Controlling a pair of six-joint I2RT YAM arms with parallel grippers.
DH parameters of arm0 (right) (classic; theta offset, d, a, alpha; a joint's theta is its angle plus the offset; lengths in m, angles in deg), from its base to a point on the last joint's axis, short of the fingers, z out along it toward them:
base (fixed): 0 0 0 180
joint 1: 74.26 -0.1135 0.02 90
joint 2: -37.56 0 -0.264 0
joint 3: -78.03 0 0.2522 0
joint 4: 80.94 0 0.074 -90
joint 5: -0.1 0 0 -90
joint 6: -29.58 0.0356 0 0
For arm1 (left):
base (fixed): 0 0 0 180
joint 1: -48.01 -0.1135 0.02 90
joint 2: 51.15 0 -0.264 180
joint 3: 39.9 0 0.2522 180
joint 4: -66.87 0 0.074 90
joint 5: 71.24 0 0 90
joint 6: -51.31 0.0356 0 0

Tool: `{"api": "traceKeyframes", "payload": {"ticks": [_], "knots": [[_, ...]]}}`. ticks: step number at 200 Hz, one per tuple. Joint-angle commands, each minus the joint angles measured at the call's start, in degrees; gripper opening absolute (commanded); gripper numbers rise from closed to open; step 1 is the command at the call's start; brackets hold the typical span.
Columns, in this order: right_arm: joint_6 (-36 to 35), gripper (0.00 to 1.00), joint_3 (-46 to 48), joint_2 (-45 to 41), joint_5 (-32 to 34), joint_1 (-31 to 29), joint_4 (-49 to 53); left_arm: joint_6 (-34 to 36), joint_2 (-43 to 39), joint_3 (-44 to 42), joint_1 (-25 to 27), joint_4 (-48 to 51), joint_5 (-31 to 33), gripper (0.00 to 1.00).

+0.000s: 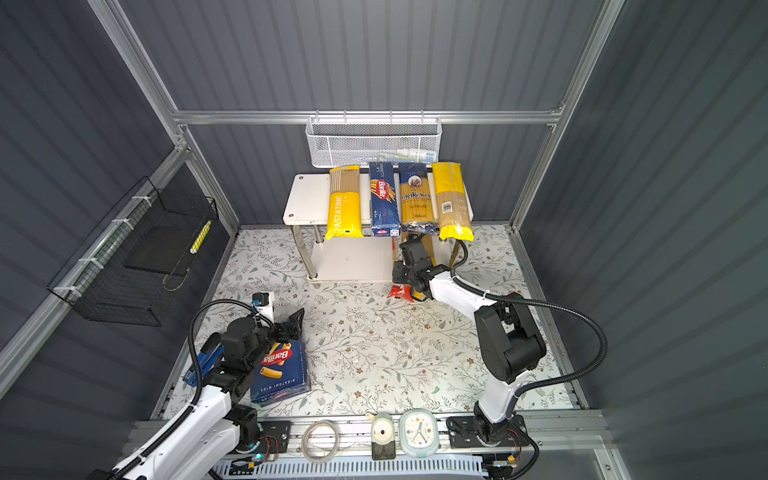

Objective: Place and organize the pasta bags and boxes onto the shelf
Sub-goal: 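Lower the spaghetti bag onto the lower shelf beside the Pastatime bag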

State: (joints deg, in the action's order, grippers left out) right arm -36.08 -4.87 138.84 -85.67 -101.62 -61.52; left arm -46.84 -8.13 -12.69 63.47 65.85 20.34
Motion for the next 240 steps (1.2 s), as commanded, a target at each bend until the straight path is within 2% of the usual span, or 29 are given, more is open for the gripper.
{"api": "traceKeyframes", "payload": {"ticks": [1, 74, 101, 156, 191, 240], "knots": [[1.0, 0.18, -3.6, 0.0, 0.6, 0.7, -8.3, 0.7, -0.4, 1.2, 0.4, -0.6, 0.4, 1.0], [3.3, 0.27, -2.6, 1.4, 0.5, 1.2, -9.7, 0.7, -0.7, 1.0, 0.4, -0.6, 0.3, 1.0], [3.9, 0.37, -2.3, 1.2, 0.0, 1.3, -9.8, 0.7, -0.7, 1.0, 0.4, -0.6, 0.2, 1.0], [4.9, 0.4, -0.1, -0.3, -0.3, 1.4, -10.6, 0.7, -1.0, 1.0, 0.4, -0.6, 0.3, 1.0], [5.3, 0.42, 3.1, -3.7, -0.7, 1.3, -10.5, 0.7, -0.8, 1.0, 0.4, -0.6, 0.3, 1.0], [6.2, 0.43, 12.4, -12.4, -2.9, 0.7, -9.3, 0.8, -0.5, 1.2, 0.4, -0.6, 0.3, 1.0]]}}
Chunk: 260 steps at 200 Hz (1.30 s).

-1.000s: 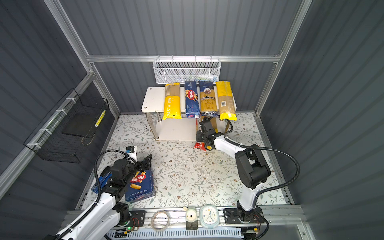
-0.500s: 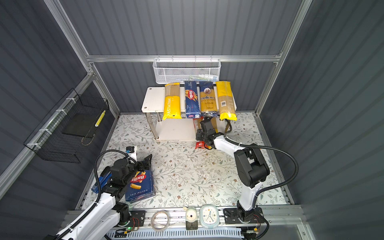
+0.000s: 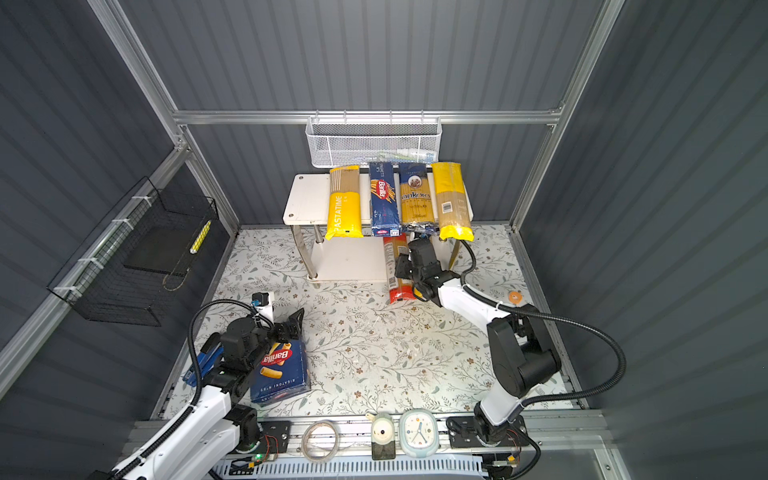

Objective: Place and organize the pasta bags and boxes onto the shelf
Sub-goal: 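Lower the spaghetti bag onto the lower shelf beside the Pastatime bag, then open the right gripper and draw it back from the shelf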

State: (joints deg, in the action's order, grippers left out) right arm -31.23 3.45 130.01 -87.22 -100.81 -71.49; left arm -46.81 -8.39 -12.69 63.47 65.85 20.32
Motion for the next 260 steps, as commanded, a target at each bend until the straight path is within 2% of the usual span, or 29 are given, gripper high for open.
{"api": "traceKeyframes", "payload": {"ticks": [1, 51, 82, 101, 143, 194, 245, 260], "knots": [[1.3, 0.43, 4.4, -3.7, -1.3, -0.2, 0.7, 0.7, -0.2, 1.2, 0.4, -0.6, 0.3, 1.0], [0.7, 0.43, 14.5, -16.0, -2.4, -4.2, 2.8, 0.7, 0.0, 1.3, 0.4, -0.6, 0.4, 1.0], [0.0, 0.43, 19.1, -19.9, -4.8, -6.4, 2.4, 0.7, 0.2, 1.4, 0.4, -0.6, 0.3, 1.0], [-1.9, 0.45, 20.6, -19.8, -6.1, -7.9, 0.9, 0.6, 0.6, 1.6, 0.4, -0.6, 0.5, 1.0], [-0.4, 0.45, 22.8, -18.1, -7.1, -8.6, -3.0, 0.6, 0.6, 1.6, 0.4, -0.5, 0.5, 1.0], [-0.5, 0.45, 21.8, -12.5, -10.6, -8.9, -7.1, 0.6, 0.6, 1.7, 0.4, -0.5, 0.5, 1.0], [-0.1, 0.45, 21.4, -10.3, -10.5, -9.0, -9.7, 0.5, 0.3, 1.4, 0.4, -0.5, 0.7, 1.0], [1.1, 0.45, 20.6, -9.7, -8.5, -8.9, -8.5, 0.4, 0.4, 1.5, 0.4, -0.5, 0.9, 1.0]]}}
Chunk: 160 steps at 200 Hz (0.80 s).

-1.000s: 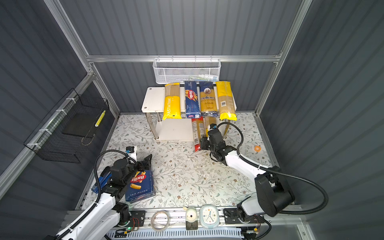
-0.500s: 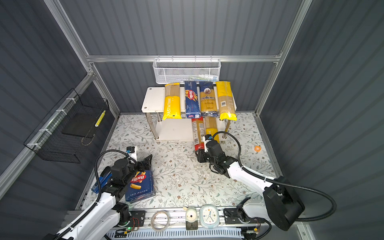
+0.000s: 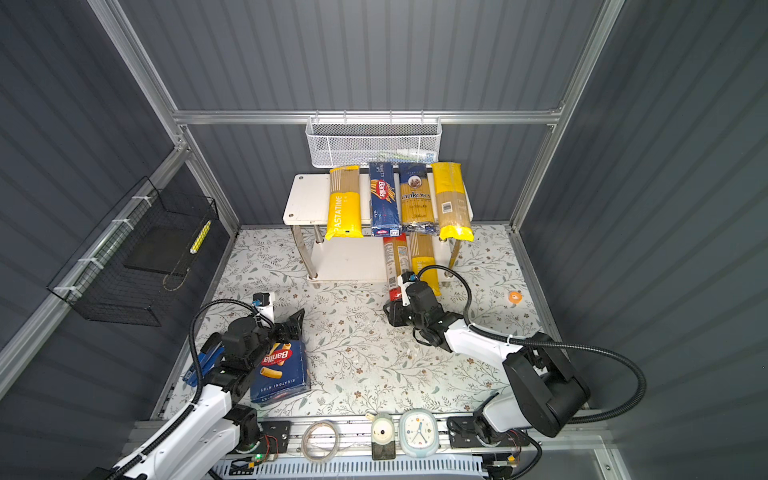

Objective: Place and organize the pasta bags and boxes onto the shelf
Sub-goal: 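Open the right gripper and draw it back from the shelf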

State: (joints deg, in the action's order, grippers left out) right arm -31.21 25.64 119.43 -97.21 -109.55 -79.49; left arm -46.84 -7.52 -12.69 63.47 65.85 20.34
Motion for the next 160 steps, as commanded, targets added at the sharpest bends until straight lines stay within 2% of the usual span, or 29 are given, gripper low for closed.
{"api": "traceKeyframes", "payload": {"ticks": [1, 108, 160], "knots": [[1.1, 0.45, -1.6, 1.0, 1.5, -0.1, -0.5, 0.5, -0.5, 1.5, 0.4, -0.5, 0.9, 1.0], [-0.9, 0.45, -3.6, 3.2, 3.7, 0.2, -2.5, 0.4, -1.0, 1.3, 0.4, -0.3, 0.9, 1.0], [-2.0, 0.46, -5.4, 6.4, 1.6, 1.3, -4.3, 0.4, -0.8, 1.4, 0.4, -0.3, 0.9, 1.0]]}}
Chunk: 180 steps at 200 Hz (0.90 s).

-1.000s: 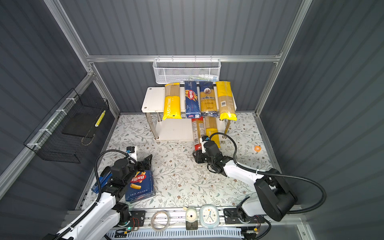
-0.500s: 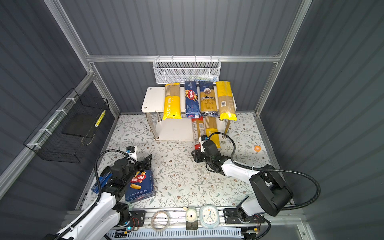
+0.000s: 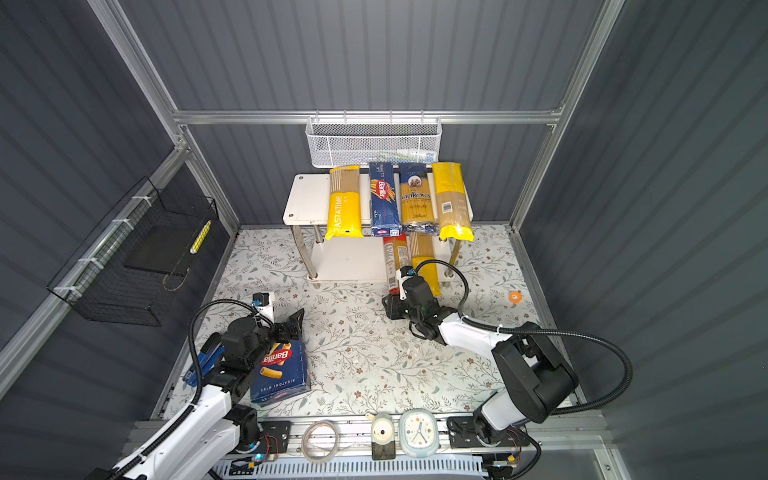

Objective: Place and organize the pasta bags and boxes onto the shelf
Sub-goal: 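Open the right gripper and draw it back from the shelf, then move the right gripper toward the blue Barilla box beside the left gripper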

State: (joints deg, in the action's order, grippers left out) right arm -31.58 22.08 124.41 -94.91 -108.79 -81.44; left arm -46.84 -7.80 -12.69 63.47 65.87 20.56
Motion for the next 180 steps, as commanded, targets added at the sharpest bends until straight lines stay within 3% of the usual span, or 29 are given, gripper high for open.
{"api": "traceKeyframes", "payload": {"ticks": [1, 91, 180], "knots": [[-1.7, 0.46, -1.9, 1.5, -0.8, 0.5, -2.4, 0.4, -0.5, 1.4, 0.4, -0.4, 0.7, 1.0], [-3.2, 0.46, -8.5, 7.3, -2.4, 1.9, -2.2, 0.3, -0.8, 1.3, 0.4, -0.2, 0.8, 1.0], [-4.0, 0.49, -8.2, 4.2, -6.2, 3.5, -1.2, 0.3, 0.0, 1.7, 0.4, -0.3, 0.7, 1.0]]}}
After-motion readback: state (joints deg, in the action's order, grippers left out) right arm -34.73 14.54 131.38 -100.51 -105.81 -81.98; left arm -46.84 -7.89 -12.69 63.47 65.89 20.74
